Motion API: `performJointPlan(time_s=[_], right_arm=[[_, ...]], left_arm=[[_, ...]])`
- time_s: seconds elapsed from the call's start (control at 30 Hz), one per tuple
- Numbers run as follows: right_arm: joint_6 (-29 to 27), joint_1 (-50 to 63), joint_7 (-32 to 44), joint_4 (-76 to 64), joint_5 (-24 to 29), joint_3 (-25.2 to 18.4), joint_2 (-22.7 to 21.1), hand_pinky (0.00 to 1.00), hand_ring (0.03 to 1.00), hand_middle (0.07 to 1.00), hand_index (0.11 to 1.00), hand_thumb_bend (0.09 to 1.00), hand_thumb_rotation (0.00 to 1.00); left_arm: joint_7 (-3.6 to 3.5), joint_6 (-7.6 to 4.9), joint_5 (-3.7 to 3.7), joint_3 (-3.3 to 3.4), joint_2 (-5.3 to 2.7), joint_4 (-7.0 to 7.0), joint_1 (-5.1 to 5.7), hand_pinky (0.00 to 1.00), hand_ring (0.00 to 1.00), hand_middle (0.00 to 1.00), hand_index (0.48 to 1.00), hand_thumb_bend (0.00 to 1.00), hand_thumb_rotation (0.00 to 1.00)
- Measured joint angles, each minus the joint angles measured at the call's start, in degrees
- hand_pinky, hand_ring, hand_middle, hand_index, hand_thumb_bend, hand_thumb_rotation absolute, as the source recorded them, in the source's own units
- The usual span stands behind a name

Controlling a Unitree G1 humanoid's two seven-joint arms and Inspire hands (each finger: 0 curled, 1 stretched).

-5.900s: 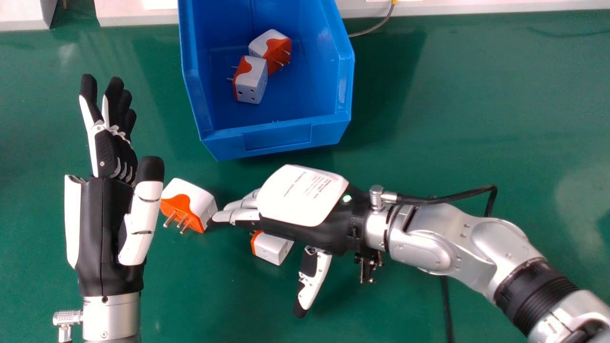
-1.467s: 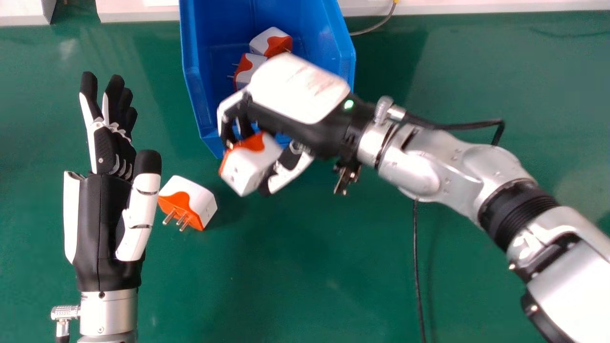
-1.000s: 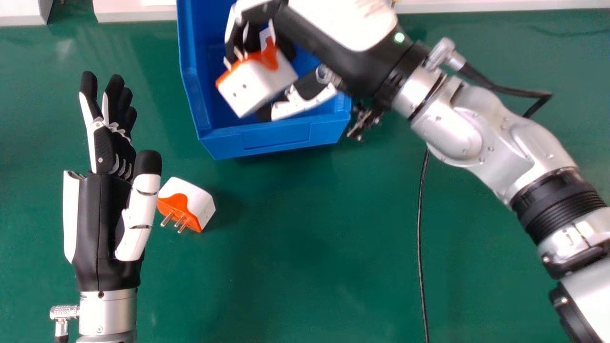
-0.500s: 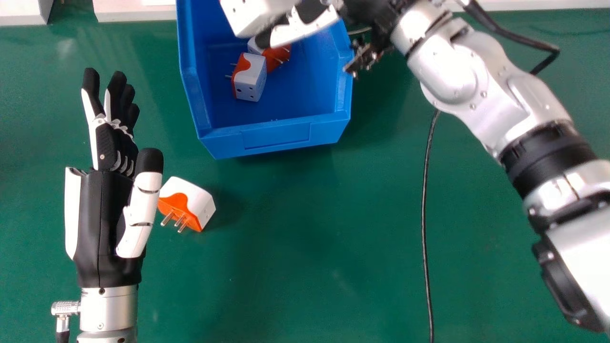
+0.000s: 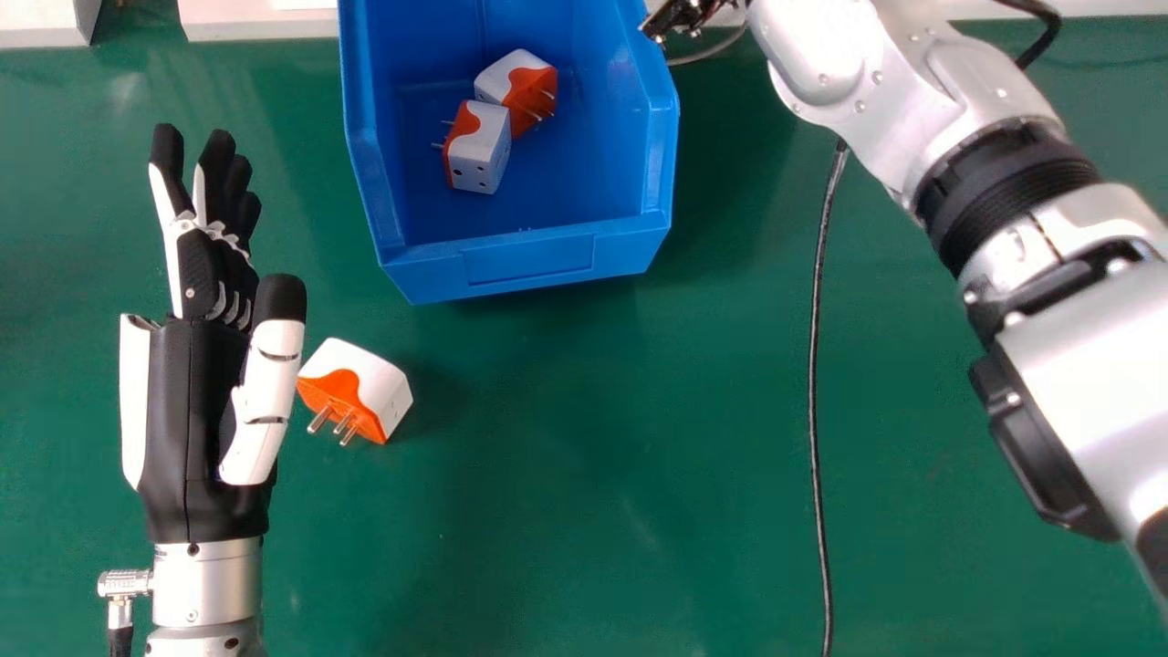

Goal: Pick all objects and put in blue box

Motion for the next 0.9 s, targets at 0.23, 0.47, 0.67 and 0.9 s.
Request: performJointPlan(time_s=[0.23, 0.47, 0.67, 0.9], right_arm=[[3.58, -2.01, -0.72, 2.88, -1.49, 2.65, 2.27, 0.26, 0.355, 0.464, 0.529, 0.514, 0.00], [8.01, -2.36, -0.73, 4.82, -2.92, 4.86, 4.83, 0.27, 0.354, 0.468, 0.537, 0.512, 0.00], [10.42, -2.44, -0.70, 5.38, -3.42, 6.36, 6.50, 0.29, 0.373, 0.474, 0.531, 0.514, 0.00], [13.15, -2.48, 0.20, 5.86, -5.39, 8.60, 7.81, 0.32, 0.388, 0.481, 0.521, 0.517, 0.00]], left_arm=[[-0.02, -0.01, 0.05, 0.03, -0.01, 0.24, -0.29, 1.00, 1.00, 1.00, 0.970, 0.44, 0.79], [-0.45, -0.01, -0.54, 0.02, -0.01, 0.32, -0.53, 1.00, 1.00, 1.00, 0.969, 0.43, 0.78], [-0.46, -0.02, -0.54, 0.02, -0.03, 0.39, -0.59, 1.00, 1.00, 1.00, 0.968, 0.42, 0.78], [-0.46, -0.12, -0.54, 0.01, -0.05, 0.42, -0.60, 1.00, 1.00, 1.00, 0.966, 0.41, 0.78]])
